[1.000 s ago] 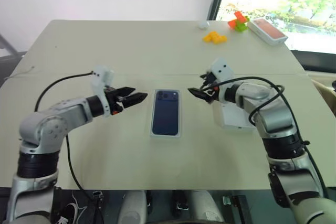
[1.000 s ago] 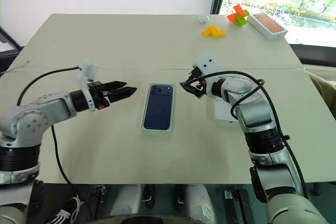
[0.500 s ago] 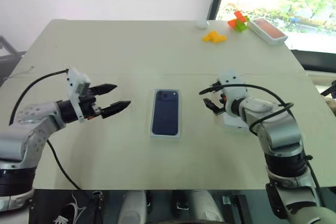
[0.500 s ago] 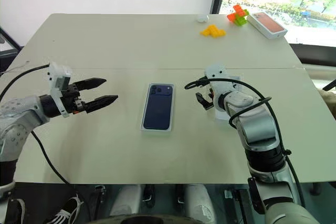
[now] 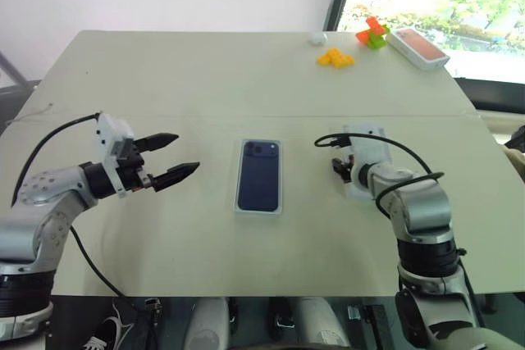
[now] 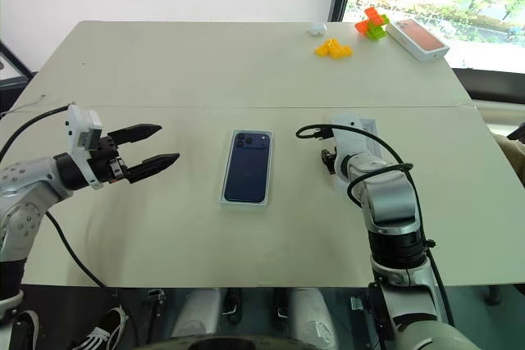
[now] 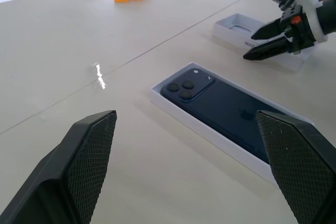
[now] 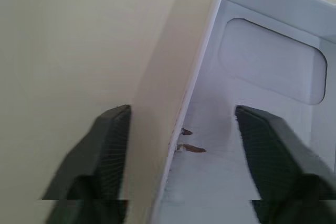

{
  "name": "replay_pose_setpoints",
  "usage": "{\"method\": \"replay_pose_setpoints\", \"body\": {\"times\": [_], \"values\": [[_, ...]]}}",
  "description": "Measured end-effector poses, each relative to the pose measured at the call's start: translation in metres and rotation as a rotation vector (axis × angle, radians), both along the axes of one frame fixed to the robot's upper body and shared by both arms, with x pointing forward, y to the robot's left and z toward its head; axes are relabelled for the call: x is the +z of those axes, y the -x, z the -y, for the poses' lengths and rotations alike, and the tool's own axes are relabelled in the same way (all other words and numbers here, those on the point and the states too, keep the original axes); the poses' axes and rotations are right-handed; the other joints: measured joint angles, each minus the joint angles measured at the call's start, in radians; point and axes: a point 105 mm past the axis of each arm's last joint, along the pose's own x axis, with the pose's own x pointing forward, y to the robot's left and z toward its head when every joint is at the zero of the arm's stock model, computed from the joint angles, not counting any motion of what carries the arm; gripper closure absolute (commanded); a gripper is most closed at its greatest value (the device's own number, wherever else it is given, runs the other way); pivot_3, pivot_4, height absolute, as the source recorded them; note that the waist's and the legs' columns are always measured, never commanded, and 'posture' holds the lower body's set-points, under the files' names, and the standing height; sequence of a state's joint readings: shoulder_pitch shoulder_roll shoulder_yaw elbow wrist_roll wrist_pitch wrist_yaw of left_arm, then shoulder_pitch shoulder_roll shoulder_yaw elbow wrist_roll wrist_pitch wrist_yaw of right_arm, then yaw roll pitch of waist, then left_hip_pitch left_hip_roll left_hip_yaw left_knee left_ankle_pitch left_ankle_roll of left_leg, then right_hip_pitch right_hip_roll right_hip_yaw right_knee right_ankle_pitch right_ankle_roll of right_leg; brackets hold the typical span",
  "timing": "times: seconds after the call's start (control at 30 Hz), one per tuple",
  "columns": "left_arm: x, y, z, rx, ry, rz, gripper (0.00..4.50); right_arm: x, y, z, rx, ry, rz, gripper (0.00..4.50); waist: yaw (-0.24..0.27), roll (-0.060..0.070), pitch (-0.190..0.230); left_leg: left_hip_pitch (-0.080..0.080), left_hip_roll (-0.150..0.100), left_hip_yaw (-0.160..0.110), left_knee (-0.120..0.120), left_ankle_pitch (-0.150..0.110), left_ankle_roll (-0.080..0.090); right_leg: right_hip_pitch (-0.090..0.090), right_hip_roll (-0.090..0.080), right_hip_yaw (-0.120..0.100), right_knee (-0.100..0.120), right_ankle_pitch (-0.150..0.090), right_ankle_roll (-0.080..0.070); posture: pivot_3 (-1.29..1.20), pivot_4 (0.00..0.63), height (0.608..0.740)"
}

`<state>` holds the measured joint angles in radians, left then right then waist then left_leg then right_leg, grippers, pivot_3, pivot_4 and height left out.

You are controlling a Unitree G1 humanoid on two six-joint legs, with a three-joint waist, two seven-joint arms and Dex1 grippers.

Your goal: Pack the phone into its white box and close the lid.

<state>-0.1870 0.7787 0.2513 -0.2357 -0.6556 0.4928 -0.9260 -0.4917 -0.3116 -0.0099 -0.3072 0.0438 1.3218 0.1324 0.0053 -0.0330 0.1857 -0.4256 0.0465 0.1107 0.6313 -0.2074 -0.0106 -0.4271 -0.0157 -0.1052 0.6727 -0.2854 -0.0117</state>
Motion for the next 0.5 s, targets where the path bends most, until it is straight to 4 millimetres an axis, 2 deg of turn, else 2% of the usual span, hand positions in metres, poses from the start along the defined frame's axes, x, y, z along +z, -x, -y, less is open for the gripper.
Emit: {"method": "replay_pose_setpoints", "body": {"times": [0.1,0.17,0.23,0.3,0.4,0.5], "values": [[0.001,-0.001,0.000,0.009,-0.001,0.004,0.00,0.000,-0.001,0.002,-0.022,-0.002,0.003,4.32,-0.001,0.000,0.000,0.000,0.000,0.000,0.000,0.000,0.000,0.000,0.000,0.000,0.000,0.000,0.000,0.00,0.150,0.737],[0.002,-0.002,0.000,0.014,-0.001,0.007,0.00,0.001,-0.003,0.004,-0.032,-0.007,0.006,4.42,-0.001,0.000,0.000,0.000,0.000,0.000,0.000,0.000,0.000,0.000,0.000,0.000,0.000,0.000,0.000,0.00,0.150,0.737],[0.002,-0.002,-0.001,0.018,-0.001,0.009,0.00,0.004,-0.006,-0.008,-0.011,-0.076,0.017,4.42,-0.007,0.000,0.000,0.000,0.000,0.000,0.000,0.000,0.000,0.000,0.001,0.000,0.000,0.000,0.000,0.00,0.150,0.737],[0.002,-0.003,-0.001,0.027,0.003,0.008,0.00,0.018,-0.011,-0.039,0.091,-0.234,0.045,4.42,-0.022,0.001,0.000,0.000,0.002,0.000,-0.001,0.000,0.000,0.000,0.002,0.000,0.000,0.000,0.000,0.00,0.150,0.737],[0.005,-0.006,-0.001,0.035,0.009,0.018,0.00,0.060,-0.009,-0.092,0.304,-0.472,0.127,4.42,-0.025,0.001,0.000,0.000,0.003,0.000,-0.003,0.000,0.000,-0.001,0.004,0.000,0.000,0.000,0.000,0.00,0.150,0.737],[0.004,-0.009,-0.005,0.057,0.019,0.009,0.00,0.089,-0.003,-0.118,0.415,-0.707,0.141,4.42,-0.019,0.001,0.000,0.000,0.003,0.000,-0.003,0.000,0.000,-0.001,0.003,0.000,0.000,0.001,-0.001,0.00,0.150,0.737]]}}
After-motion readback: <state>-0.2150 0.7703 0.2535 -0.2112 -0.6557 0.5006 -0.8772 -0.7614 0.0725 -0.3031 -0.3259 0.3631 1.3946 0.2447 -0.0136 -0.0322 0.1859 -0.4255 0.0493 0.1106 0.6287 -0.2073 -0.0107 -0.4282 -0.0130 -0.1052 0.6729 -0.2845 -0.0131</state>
